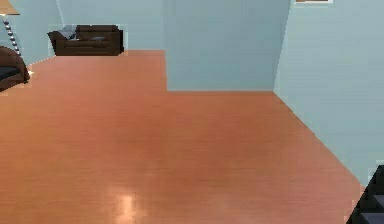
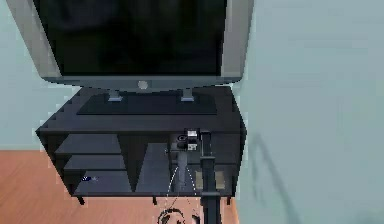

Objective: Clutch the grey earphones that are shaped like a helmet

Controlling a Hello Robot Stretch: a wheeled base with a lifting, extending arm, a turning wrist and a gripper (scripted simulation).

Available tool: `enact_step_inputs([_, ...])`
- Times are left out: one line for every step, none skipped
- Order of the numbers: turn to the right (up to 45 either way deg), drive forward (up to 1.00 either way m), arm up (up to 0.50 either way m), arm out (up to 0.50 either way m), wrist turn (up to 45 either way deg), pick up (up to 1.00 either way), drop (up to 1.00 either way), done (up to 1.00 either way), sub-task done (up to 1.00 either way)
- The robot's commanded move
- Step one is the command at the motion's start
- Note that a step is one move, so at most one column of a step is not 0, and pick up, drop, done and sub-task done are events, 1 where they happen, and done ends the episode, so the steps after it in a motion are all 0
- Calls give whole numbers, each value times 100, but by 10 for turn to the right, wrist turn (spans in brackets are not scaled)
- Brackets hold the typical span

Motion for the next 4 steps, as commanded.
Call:
enact_step_inputs([0, 0, 0, 0, 450, 0, 0, 0, 0])
enact_step_inputs([0, 0, 0, 0, 450, 0, 0, 0, 0])
enact_step_inputs([0, 0, 0, 0, 450, 0, 0, 0, 0])
enact_step_inputs([0, 0, 0, 0, 300, 0, 0, 0, 0])
